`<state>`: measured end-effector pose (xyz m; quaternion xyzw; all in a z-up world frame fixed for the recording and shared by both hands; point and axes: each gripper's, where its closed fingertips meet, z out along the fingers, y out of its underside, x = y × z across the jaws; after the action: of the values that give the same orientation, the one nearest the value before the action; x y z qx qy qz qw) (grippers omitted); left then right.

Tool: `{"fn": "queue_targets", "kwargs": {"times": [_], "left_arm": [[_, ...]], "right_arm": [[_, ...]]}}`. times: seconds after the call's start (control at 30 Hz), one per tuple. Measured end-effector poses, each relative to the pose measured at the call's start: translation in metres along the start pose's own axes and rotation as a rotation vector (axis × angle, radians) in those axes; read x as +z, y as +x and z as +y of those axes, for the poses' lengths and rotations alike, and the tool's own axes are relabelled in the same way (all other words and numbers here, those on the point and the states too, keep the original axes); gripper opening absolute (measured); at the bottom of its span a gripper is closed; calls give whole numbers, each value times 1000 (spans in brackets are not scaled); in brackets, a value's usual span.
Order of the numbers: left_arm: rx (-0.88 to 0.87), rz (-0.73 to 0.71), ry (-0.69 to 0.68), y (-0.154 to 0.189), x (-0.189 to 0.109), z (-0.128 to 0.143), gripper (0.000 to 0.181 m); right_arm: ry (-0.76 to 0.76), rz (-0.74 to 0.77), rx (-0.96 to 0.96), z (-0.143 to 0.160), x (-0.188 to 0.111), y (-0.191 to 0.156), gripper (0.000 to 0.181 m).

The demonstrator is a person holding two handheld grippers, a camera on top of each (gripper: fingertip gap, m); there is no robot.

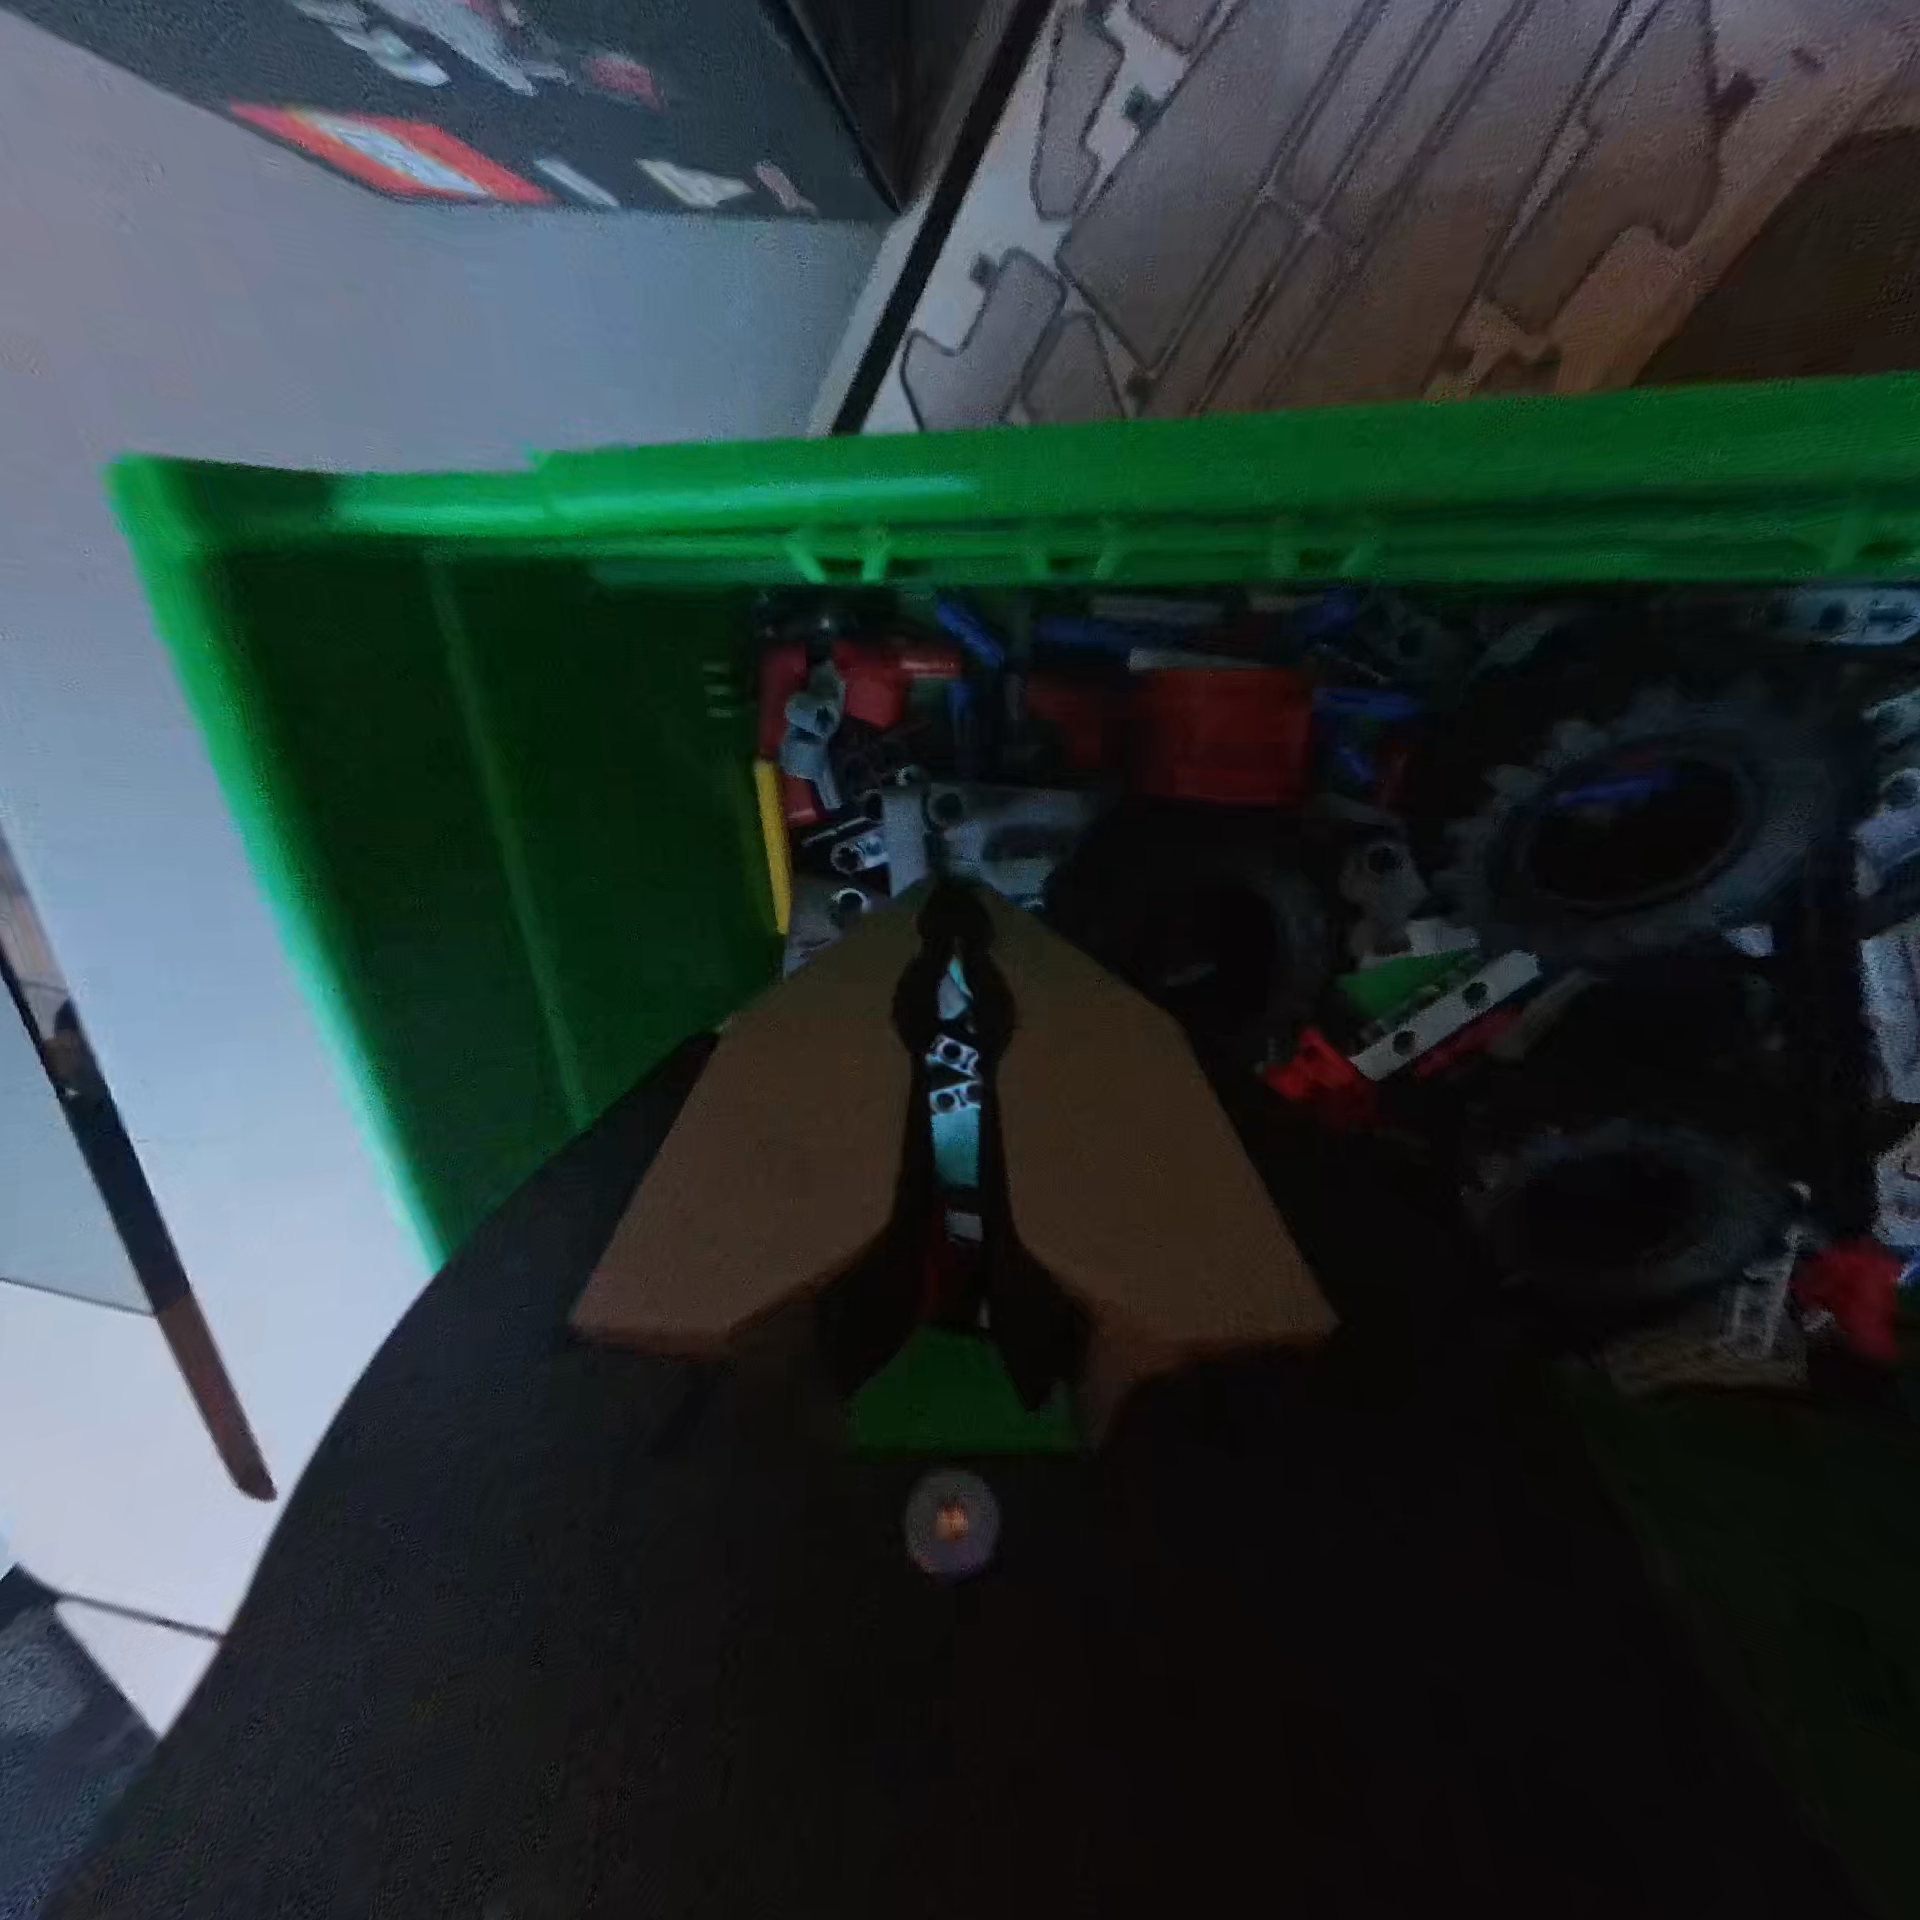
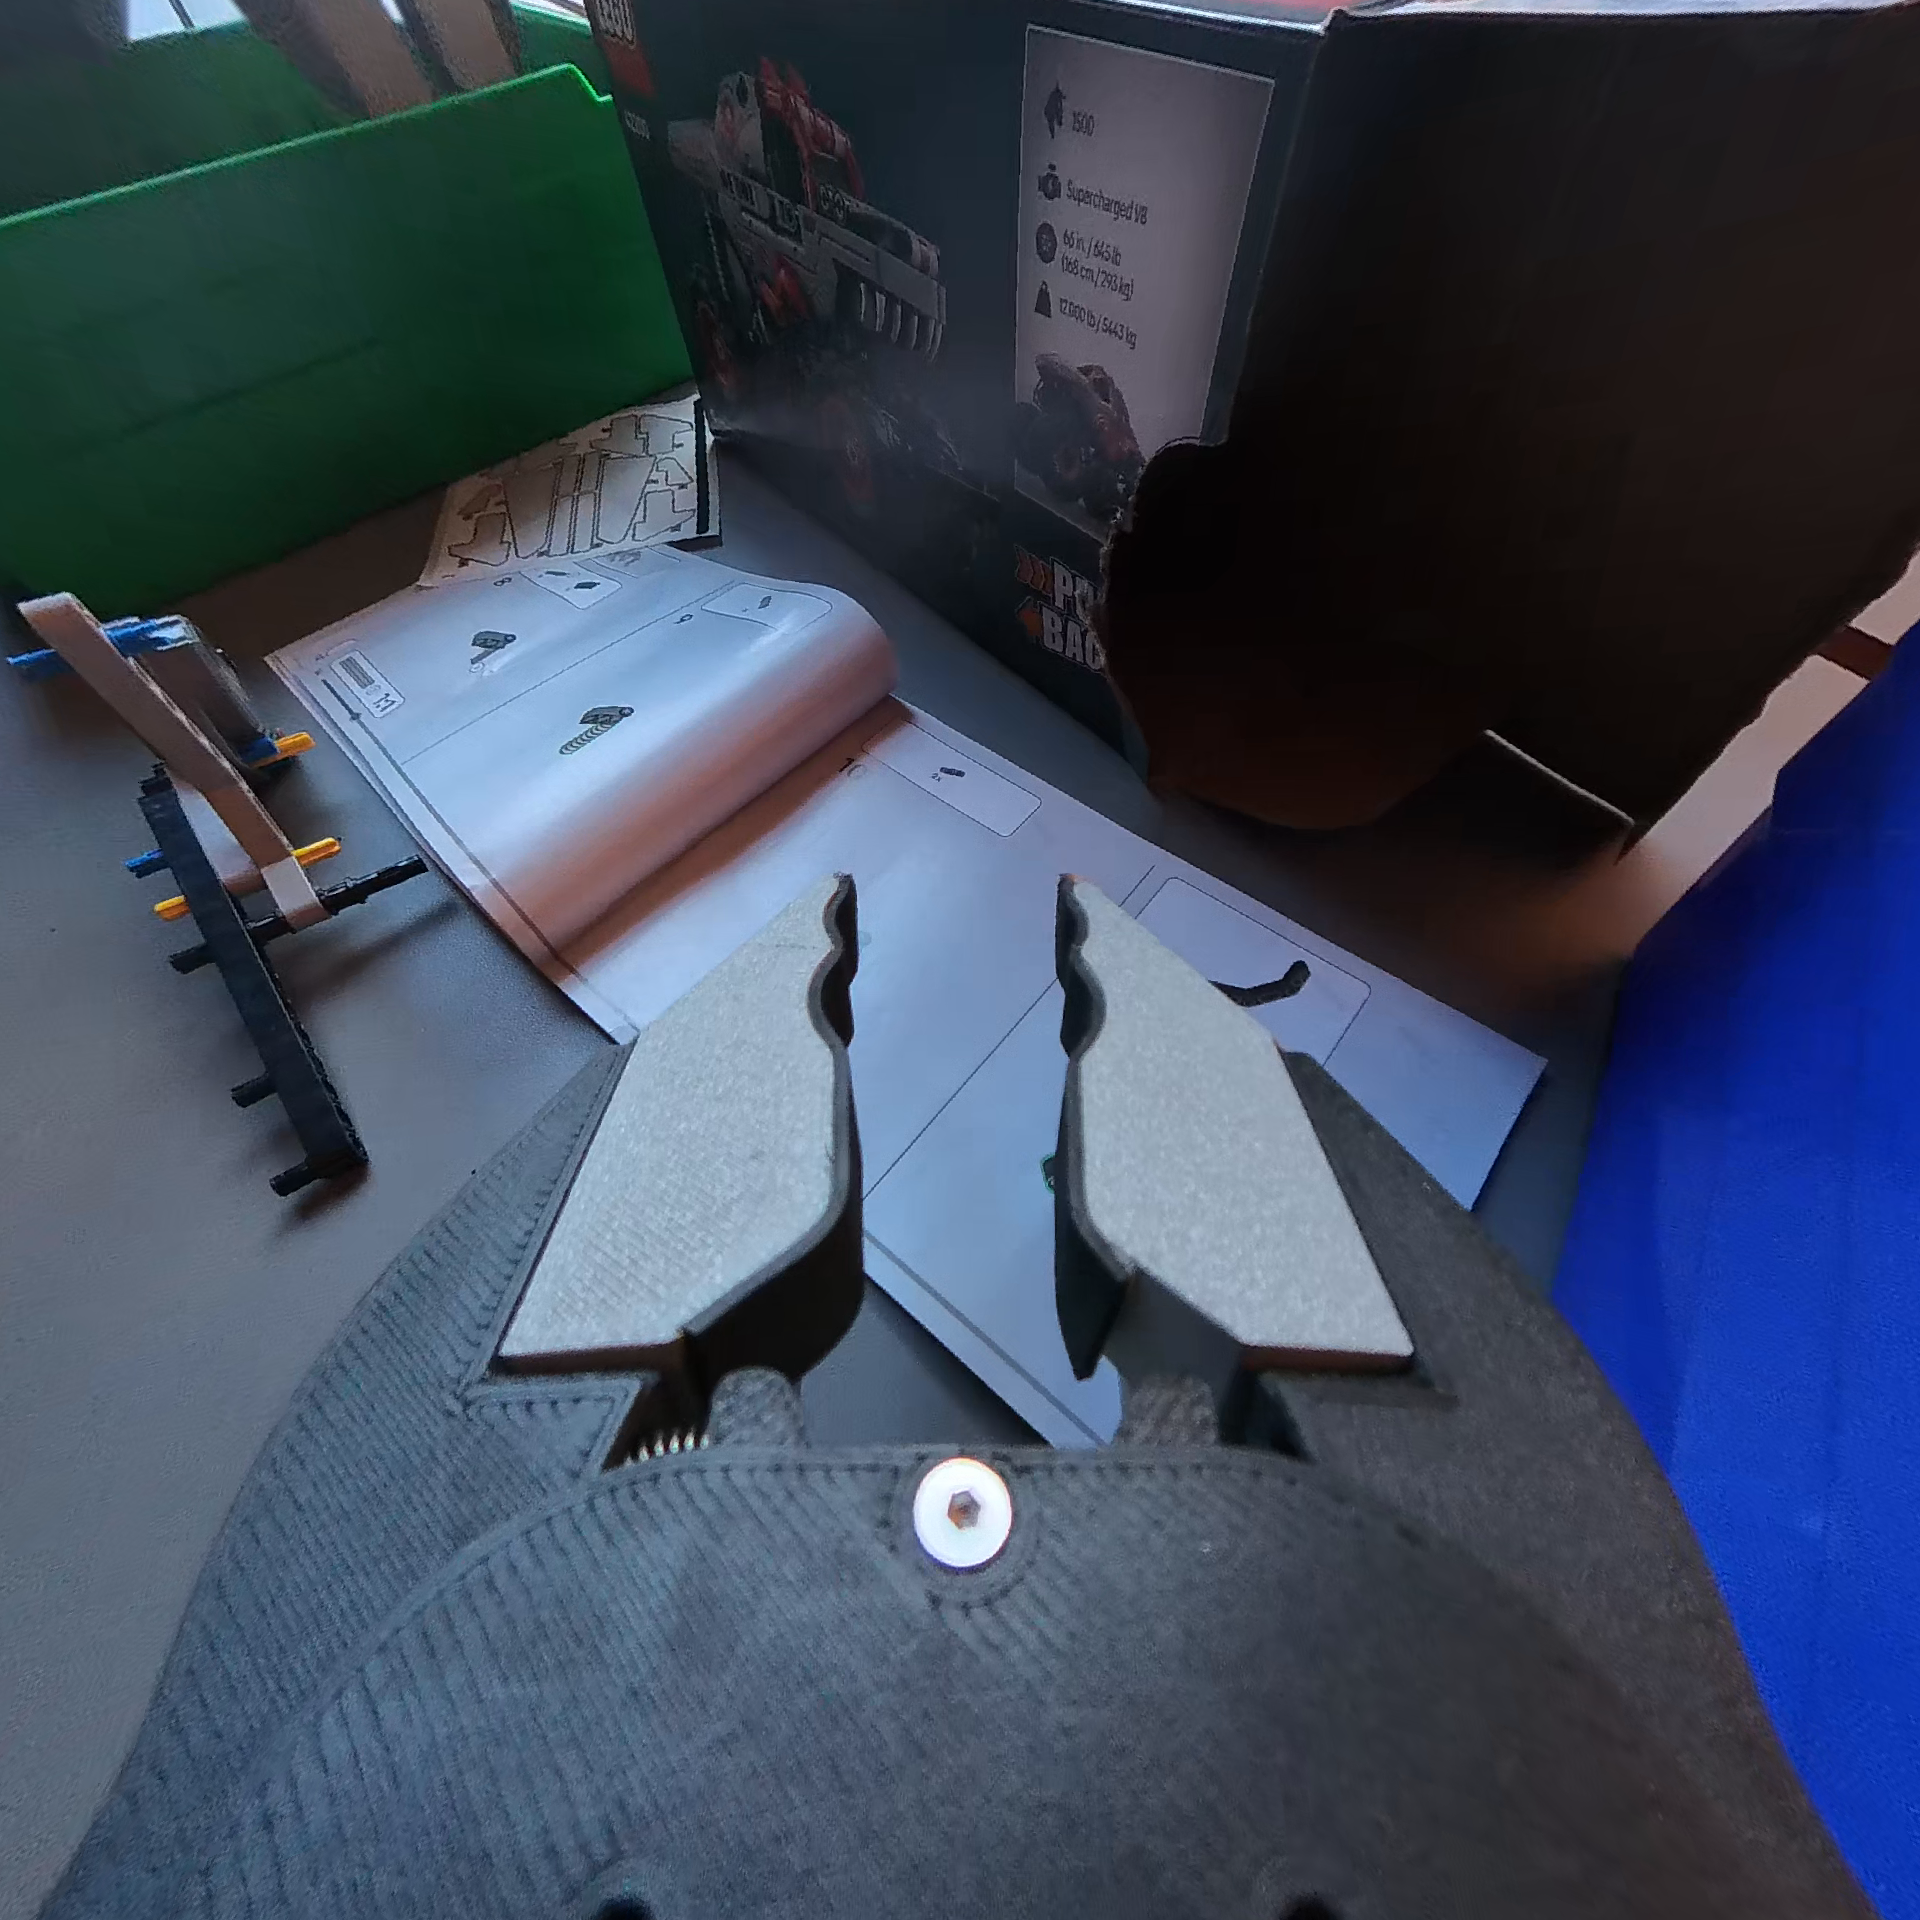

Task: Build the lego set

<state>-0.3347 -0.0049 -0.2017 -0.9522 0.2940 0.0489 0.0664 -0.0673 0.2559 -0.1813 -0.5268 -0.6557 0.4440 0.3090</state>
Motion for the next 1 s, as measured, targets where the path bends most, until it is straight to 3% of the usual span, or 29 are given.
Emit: {"fn": "queue_targets", "kwargs": {"times": [0.03, 0.13, 0.2, 0.3, 0.4, 0.5, 0.57, 0.63, 0.73, 0.87, 0.93, 1.0], "left_arm": [[-1, 4, -51, 1, 6, 9, 0], [-89, -50, -331, -11, 16, 66, 0], [-134, -106, -377, -23, 12, 79, 0], [-179, -63, -204, -20, -1, 50, 0], [-91, -17, -22, -6, -18, 19, 0], [-61, -33, -31, -3, -25, 23, 0], [-46, 28, -23, 9, -23, 21, 0], [-56, 97, -168, 23, -17, 50, 0], [-56, 6, -450, 16, -14, 115, 0], [-69, 82, -577, 29, -5, 128, 0], [55, 108, -628, 35, -3, 133, 0], [233, 61, -560, 33, -1, 123, 0]], "right_arm": [[-1, 0, 0, 0, 0, 0, 36], [-1, 0, -1, 0, 0, 0, 36], [-1, -1, 0, 0, 0, 0, 36], [-1, -3, -1, 0, 0, 0, 36], [-3, -4, -1, 0, 0, -1, 36], [-3, -4, -1, 0, 0, -1, 36], [-5, -4, 1, 0, 1, 0, 36], [-5, -3, 0, 0, 1, 0, 36], [-4, -4, 1, 0, 1, 0, 36], [-5, -4, 1, 0, 1, 0, 36], [-4, -4, 1, 0, 1, 0, 36], [-4, -5, 1, 0, 1, 0, 36]]}}
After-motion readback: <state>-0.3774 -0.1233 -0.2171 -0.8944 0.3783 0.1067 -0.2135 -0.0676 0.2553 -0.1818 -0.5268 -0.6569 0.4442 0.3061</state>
